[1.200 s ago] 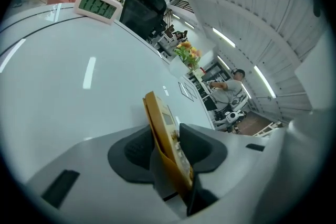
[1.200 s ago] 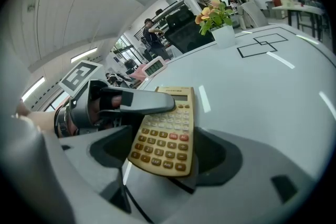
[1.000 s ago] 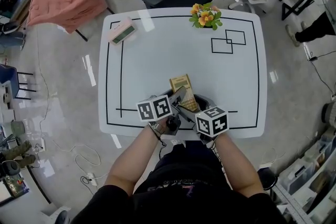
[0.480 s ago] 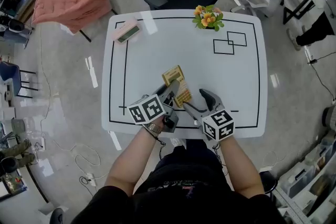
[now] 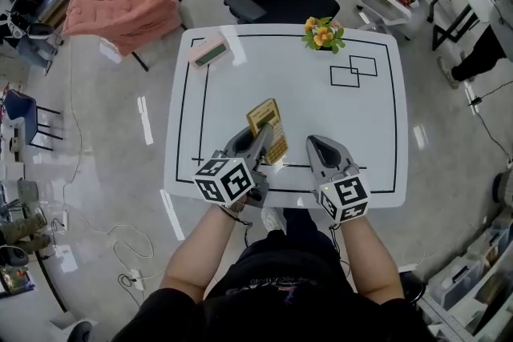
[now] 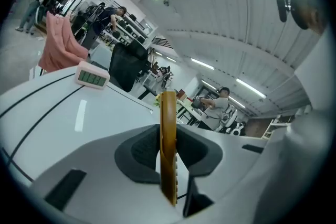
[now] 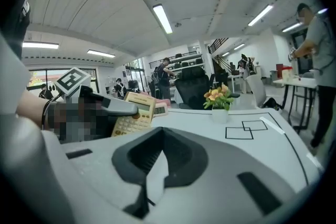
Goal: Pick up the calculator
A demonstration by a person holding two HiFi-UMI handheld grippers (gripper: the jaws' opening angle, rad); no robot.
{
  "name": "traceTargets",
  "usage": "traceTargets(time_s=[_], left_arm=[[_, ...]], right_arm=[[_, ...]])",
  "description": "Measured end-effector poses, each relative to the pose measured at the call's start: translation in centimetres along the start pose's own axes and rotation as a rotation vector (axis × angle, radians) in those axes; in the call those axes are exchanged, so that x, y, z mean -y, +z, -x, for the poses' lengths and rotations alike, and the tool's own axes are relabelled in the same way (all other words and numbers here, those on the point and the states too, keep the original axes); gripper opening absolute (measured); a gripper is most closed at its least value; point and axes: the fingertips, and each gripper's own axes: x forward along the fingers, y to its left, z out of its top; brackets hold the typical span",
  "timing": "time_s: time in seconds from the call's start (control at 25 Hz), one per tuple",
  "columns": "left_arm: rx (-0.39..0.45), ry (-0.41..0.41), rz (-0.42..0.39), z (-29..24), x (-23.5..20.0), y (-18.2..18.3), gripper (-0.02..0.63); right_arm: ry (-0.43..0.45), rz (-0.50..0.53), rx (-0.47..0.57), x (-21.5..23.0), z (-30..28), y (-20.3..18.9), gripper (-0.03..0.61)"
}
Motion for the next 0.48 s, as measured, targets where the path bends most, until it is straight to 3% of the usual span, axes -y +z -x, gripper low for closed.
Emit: traceTargets(time_s=[0.48], left_arm=[[0.085,-0.038,-0.279,8.4,4.1,1.3,0.078]], right_arm=[[-0.028,0.078,0.105,-4.3,4.8,4.7,0.002]])
